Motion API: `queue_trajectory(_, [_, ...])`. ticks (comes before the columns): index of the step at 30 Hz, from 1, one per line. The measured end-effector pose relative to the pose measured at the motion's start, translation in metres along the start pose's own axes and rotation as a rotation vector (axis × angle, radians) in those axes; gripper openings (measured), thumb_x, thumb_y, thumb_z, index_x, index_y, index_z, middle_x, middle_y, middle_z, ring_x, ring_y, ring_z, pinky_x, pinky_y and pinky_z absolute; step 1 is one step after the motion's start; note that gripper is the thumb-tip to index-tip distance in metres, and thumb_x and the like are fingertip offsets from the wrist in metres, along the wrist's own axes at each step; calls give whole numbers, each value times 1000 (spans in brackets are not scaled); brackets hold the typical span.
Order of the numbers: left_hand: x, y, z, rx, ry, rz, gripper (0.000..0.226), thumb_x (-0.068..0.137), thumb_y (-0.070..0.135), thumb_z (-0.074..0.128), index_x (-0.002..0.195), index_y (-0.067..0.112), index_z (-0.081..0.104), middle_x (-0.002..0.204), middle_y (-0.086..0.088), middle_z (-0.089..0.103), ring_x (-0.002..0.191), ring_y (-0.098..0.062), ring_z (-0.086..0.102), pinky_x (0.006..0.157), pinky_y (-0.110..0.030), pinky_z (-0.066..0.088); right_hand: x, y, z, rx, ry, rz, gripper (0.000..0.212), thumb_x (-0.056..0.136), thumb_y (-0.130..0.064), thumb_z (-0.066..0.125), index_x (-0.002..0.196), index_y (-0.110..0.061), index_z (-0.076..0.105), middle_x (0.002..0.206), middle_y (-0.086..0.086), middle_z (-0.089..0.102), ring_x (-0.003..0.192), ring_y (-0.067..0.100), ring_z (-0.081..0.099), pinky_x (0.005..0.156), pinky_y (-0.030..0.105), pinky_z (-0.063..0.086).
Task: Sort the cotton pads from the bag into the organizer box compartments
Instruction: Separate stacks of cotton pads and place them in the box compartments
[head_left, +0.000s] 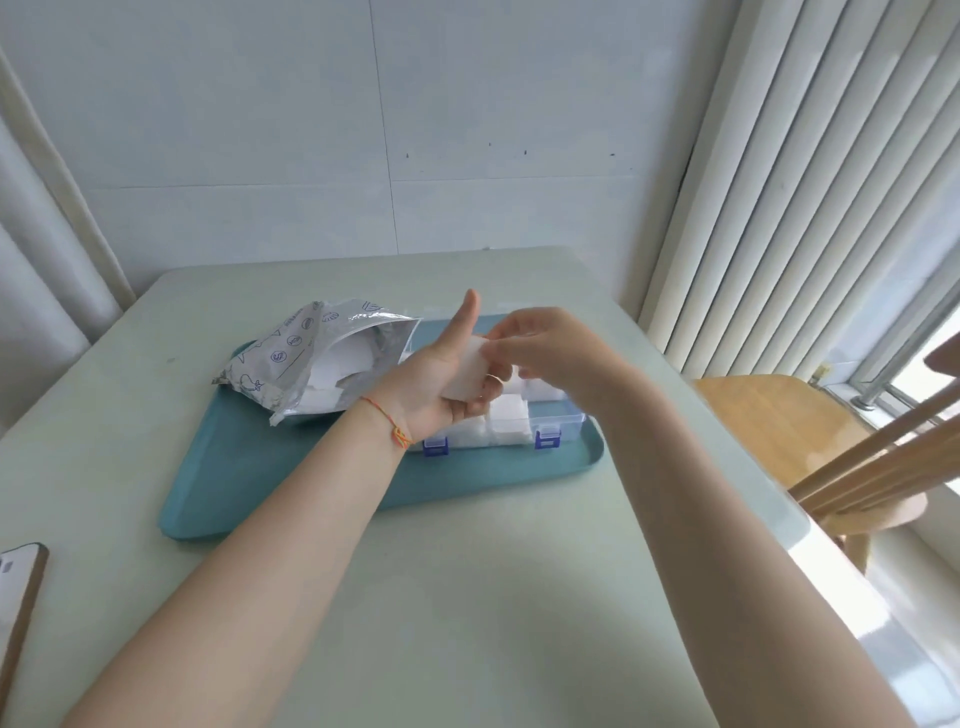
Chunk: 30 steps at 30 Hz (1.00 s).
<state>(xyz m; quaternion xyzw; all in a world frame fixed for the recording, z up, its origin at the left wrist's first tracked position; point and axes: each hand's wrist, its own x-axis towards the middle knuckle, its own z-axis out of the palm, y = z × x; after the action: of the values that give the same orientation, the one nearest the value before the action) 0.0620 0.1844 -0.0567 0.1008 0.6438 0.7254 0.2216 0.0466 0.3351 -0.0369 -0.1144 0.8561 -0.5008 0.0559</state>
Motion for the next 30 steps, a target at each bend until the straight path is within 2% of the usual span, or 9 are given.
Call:
queue_trajectory(3, [10, 1, 4, 165, 309, -3, 62, 92, 72, 32, 94, 21, 69, 87, -5, 67, 71, -19, 67, 57, -27, 46, 2, 13, -9, 80, 126, 28, 5, 87, -16, 68, 89, -12, 69, 79, 2, 69, 71, 13, 60, 69, 27, 47])
queue_trajectory(6, [22, -9, -7, 503, 647, 45, 34, 94, 46, 51, 91, 13, 60, 82, -5, 63, 63, -20, 64, 65, -31, 48, 5, 30, -16, 38, 123, 102, 8, 89, -11, 65, 93, -8, 71, 76, 2, 71, 60, 7, 63, 58, 22, 44])
queue_trajectory(11, [23, -25, -11, 771, 603, 13, 20, 87, 19, 50, 80, 14, 68, 74, -4, 70, 63, -23, 64, 72, -38, 57, 13, 45, -6, -103, 94, 137, 8, 87, -5, 67, 94, -7, 69, 67, -1, 66, 52, 7, 57, 40, 9, 37])
queue_trajectory(15, [22, -25, -8, 814, 575, 16, 23, 89, 18, 49, 79, 20, 70, 76, 1, 71, 82, -27, 69, 80, -40, 58, 24, 47, 2, -280, 82, 113, 17, 82, -8, 71, 88, -16, 58, 79, 1, 66, 73, 19, 62, 72, 30, 56])
queue_trajectory(20, [18, -22, -5, 957, 480, 9, 25, 87, 30, 52, 74, 27, 73, 81, 2, 72, 82, -20, 68, 82, -35, 55, 22, 52, 12, -510, 88, 18, 12, 84, -5, 61, 85, -16, 55, 77, -7, 52, 80, 19, 52, 53, 20, 35])
queue_trajectory(23, [17, -22, -5, 970, 459, 18, 32, 89, 37, 50, 71, 24, 74, 78, 1, 72, 77, -18, 67, 78, -31, 54, 19, 53, 20, -655, 98, 15, 9, 84, -3, 52, 84, -10, 57, 88, 3, 62, 84, 25, 58, 62, 29, 45])
queue_trajectory(25, [11, -20, -8, 885, 529, 116, 32, 88, 33, 52, 67, 17, 71, 69, -1, 70, 66, -20, 65, 69, -31, 53, 18, 48, 23, -761, 125, -2, 16, 85, -3, 48, 94, -7, 61, 97, 8, 64, 91, 29, 60, 71, 35, 49])
queue_trajectory(28, [-6, -16, -32, 948, 854, 346, 29, 85, 26, 56, 60, 12, 55, 56, -2, 53, 61, -20, 48, 53, -31, 39, 21, 31, 33, -751, 225, -105, 16, 89, -7, 48, 99, -7, 61, 98, 9, 62, 93, 31, 57, 75, 38, 51])
queue_trajectory(30, [-23, -11, -55, 1041, 1083, 432, 19, 84, 27, 61, 66, 23, 56, 69, 7, 52, 68, -17, 47, 56, -28, 31, 26, 12, 48, -669, 265, -172, 16, 89, -9, 47, 96, -7, 62, 96, 9, 64, 93, 29, 57, 75, 38, 50])
